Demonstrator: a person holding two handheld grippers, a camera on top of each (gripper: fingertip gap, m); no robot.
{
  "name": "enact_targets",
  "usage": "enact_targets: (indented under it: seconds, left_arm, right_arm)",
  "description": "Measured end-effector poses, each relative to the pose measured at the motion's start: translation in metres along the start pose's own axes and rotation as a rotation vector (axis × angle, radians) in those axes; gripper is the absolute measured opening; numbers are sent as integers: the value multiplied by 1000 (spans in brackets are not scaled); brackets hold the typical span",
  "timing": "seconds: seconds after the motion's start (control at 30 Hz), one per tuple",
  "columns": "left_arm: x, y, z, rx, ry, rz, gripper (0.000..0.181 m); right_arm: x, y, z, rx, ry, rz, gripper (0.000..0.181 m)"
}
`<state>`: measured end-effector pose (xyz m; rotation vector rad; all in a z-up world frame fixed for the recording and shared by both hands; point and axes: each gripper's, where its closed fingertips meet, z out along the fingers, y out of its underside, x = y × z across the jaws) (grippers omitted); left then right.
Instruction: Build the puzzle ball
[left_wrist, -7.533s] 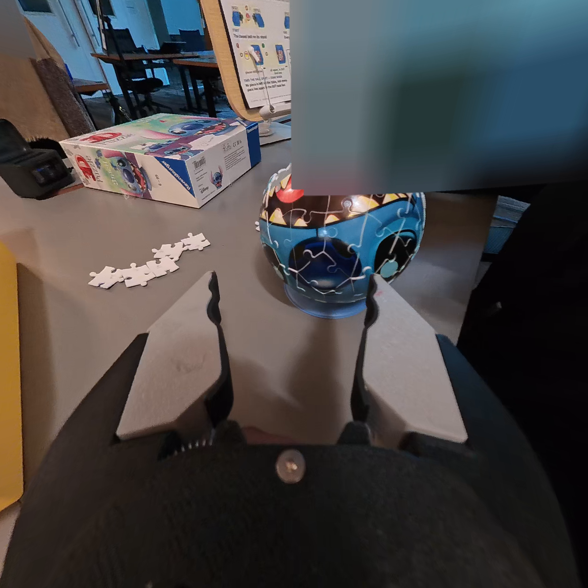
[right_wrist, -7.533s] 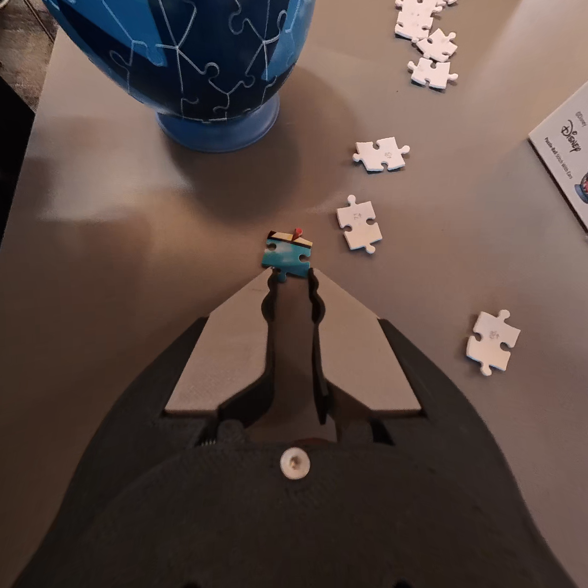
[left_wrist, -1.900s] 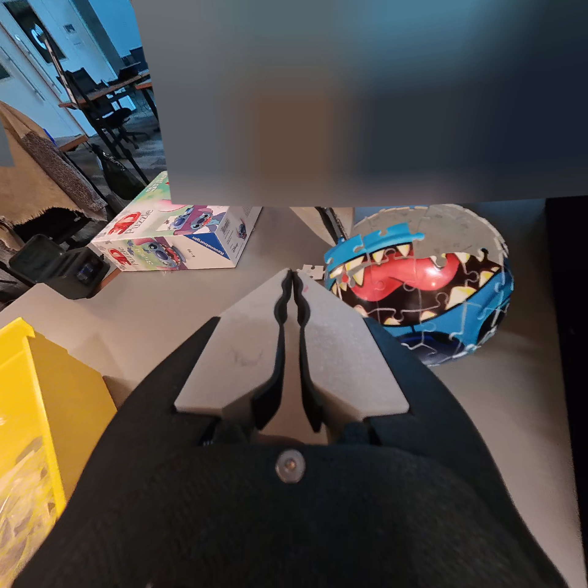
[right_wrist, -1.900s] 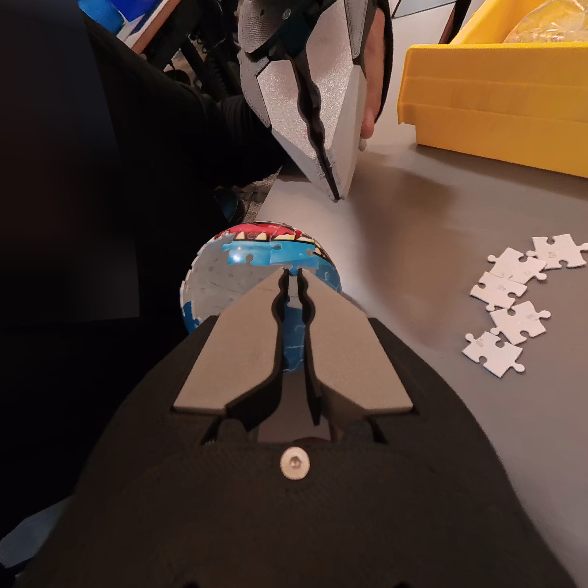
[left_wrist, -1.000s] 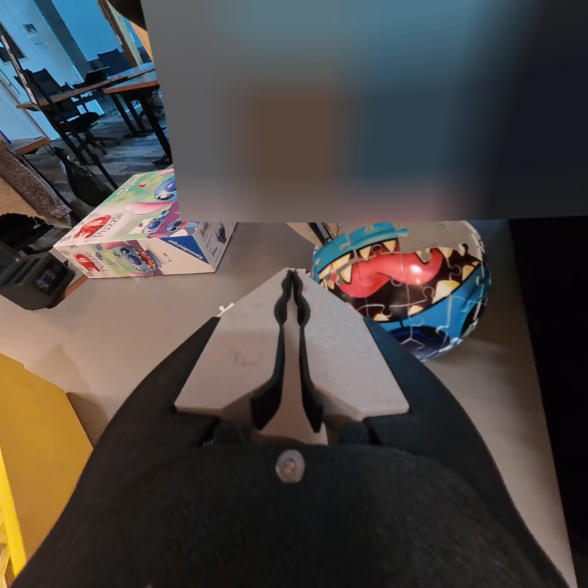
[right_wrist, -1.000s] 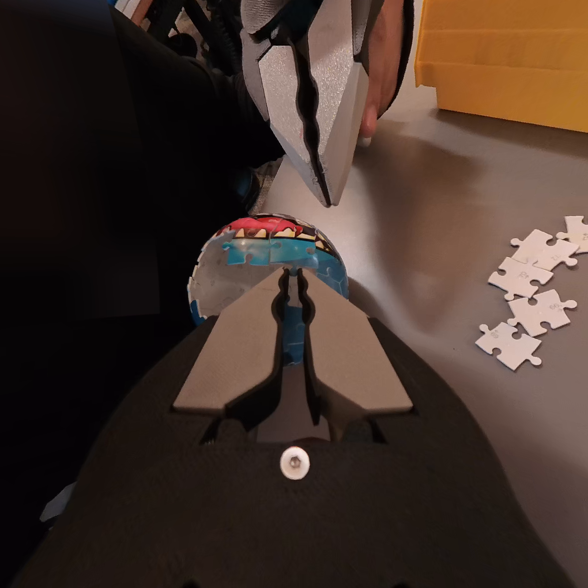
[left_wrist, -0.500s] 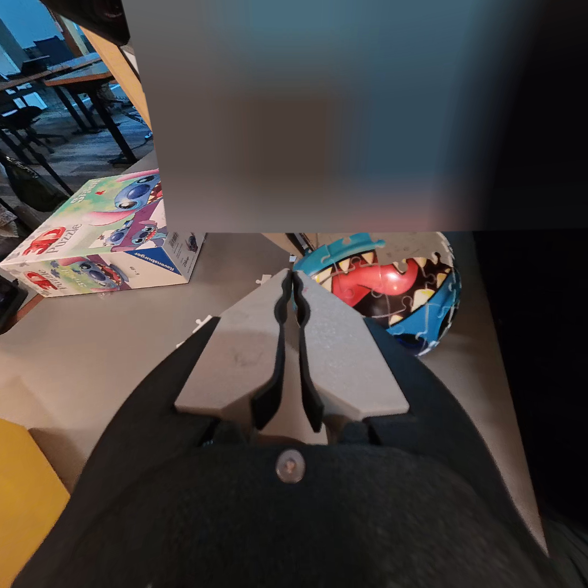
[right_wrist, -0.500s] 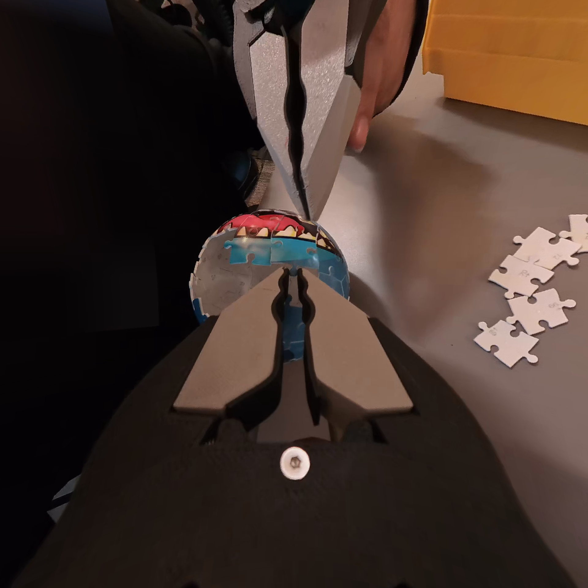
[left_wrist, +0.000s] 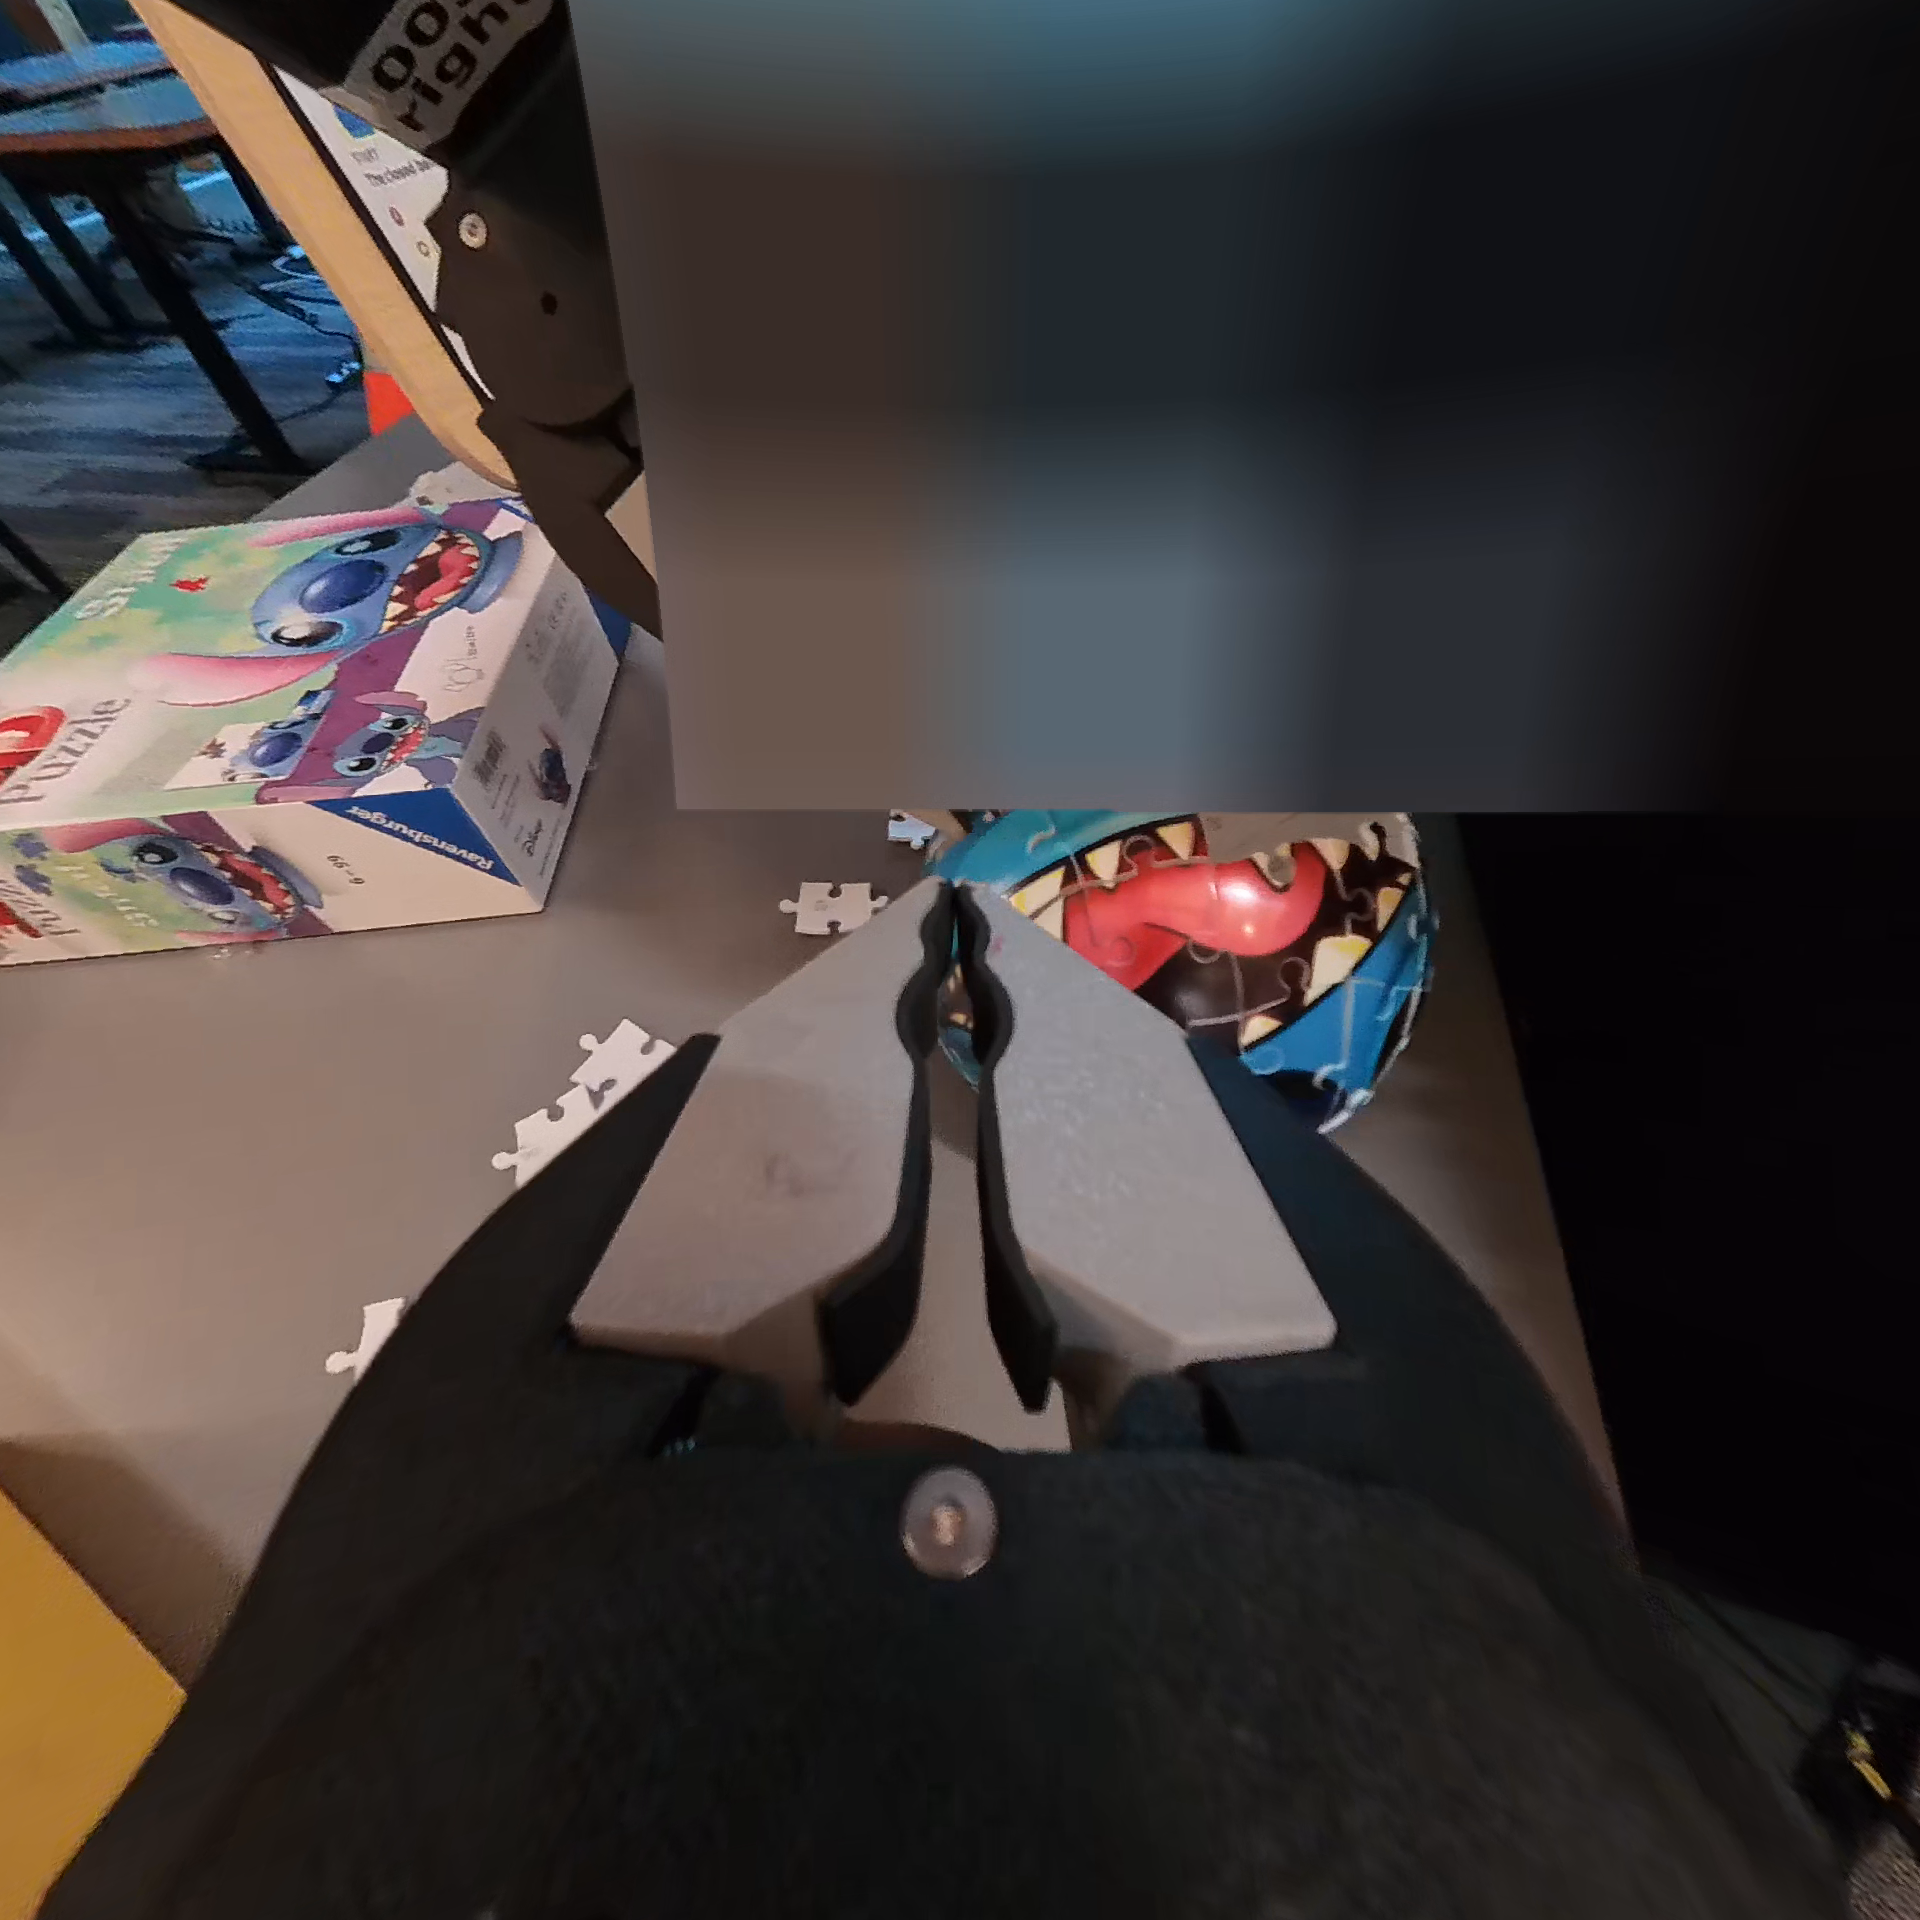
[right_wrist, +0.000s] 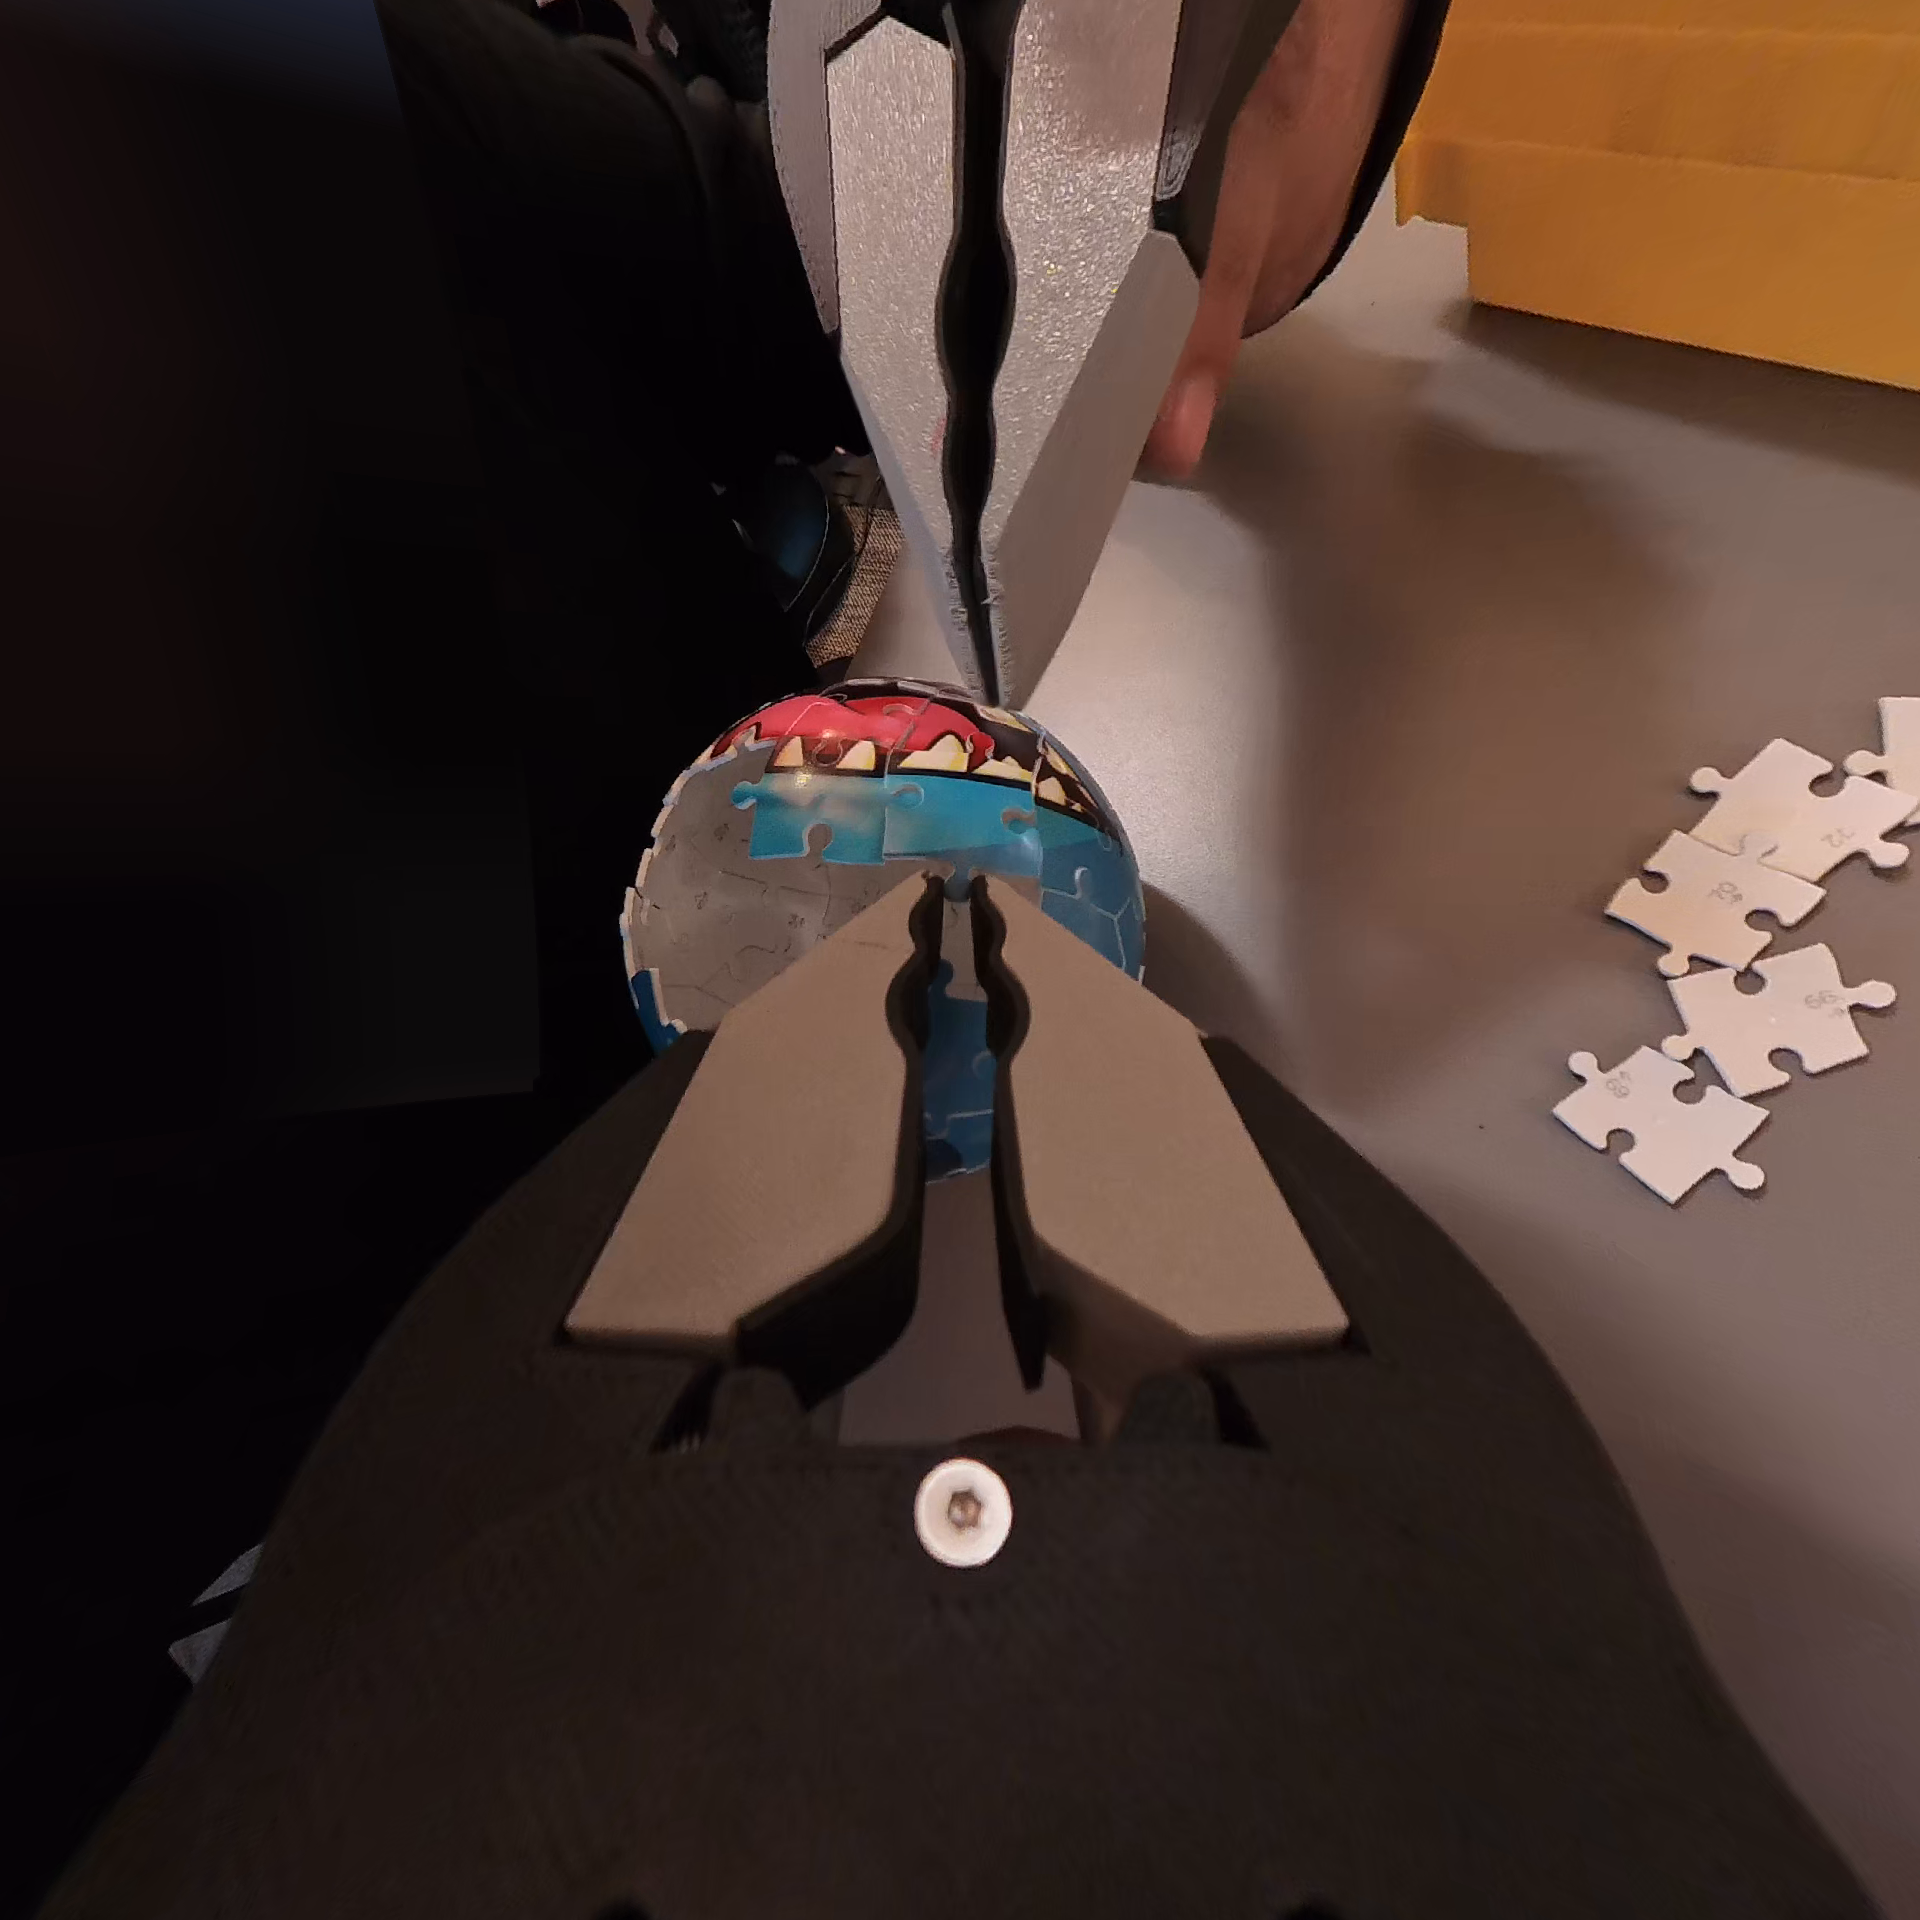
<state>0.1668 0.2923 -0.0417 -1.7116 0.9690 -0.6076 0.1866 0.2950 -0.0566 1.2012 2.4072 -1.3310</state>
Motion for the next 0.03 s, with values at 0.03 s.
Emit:
enact_targets:
  seconds: [0.03]
  left_arm:
    - [1,1,1,-4,6,-1,0]
  right_arm:
    - [0,0,0,1,-1,2,2]
